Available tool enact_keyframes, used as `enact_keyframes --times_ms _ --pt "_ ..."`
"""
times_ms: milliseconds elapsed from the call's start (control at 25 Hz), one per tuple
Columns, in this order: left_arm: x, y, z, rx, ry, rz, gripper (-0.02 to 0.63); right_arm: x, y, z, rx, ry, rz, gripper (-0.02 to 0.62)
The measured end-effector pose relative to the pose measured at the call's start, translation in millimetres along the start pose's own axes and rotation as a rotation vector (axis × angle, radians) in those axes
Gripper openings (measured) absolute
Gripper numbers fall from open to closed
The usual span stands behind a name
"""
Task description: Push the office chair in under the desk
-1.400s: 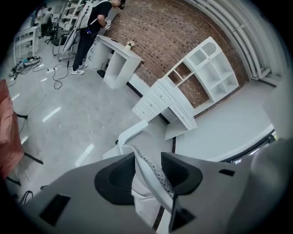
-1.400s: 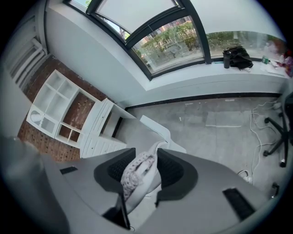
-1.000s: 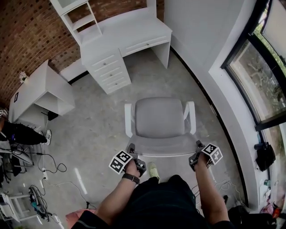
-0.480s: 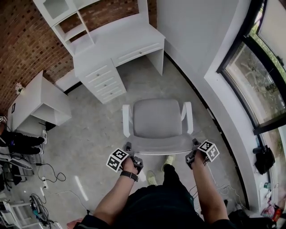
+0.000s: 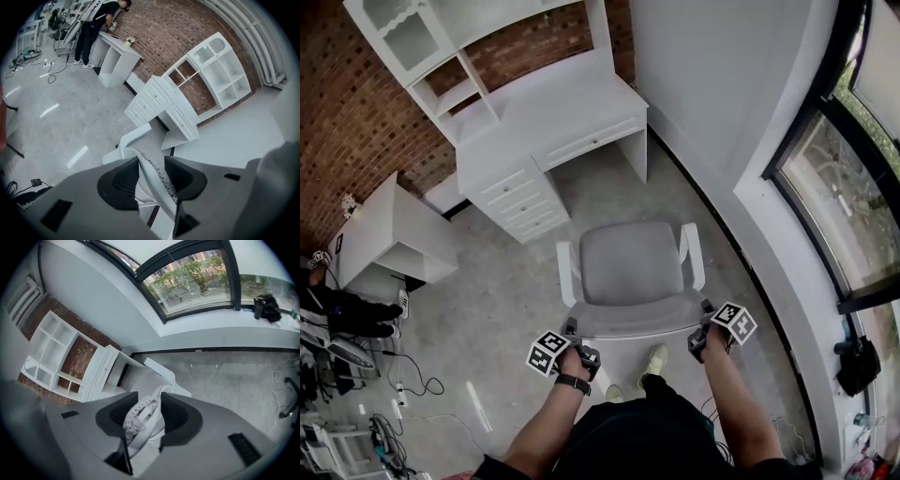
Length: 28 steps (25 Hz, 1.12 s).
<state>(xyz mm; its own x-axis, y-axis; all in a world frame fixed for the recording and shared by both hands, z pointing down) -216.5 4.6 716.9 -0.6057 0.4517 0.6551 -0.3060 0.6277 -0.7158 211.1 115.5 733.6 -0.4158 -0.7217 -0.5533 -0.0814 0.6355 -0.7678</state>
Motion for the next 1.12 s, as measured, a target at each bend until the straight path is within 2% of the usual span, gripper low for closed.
enact_keyframes --times_ms 440,1120 --pt "-40 -38 -4 -0.051 0.048 0.013 0.163 29 -47 59 0.046 0.058 0.039 0.152" --pt "-117 -117 13 -0.029 0.070 -0.035 0.180 86 -125 144 0.063 0.081 0.051 0.149"
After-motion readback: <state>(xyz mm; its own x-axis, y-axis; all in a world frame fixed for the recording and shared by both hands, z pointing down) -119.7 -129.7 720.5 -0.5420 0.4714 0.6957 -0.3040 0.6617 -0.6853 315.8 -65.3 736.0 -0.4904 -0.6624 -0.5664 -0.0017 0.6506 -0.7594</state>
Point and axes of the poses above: the fingertips, and each gripper's own axes: y backward along the fingers, x to its left, z out of its top, the point moved 3 cm from there along y, backward along the fingers, and after that the axes turned 2 degrees about y, right-handed, at the moved point
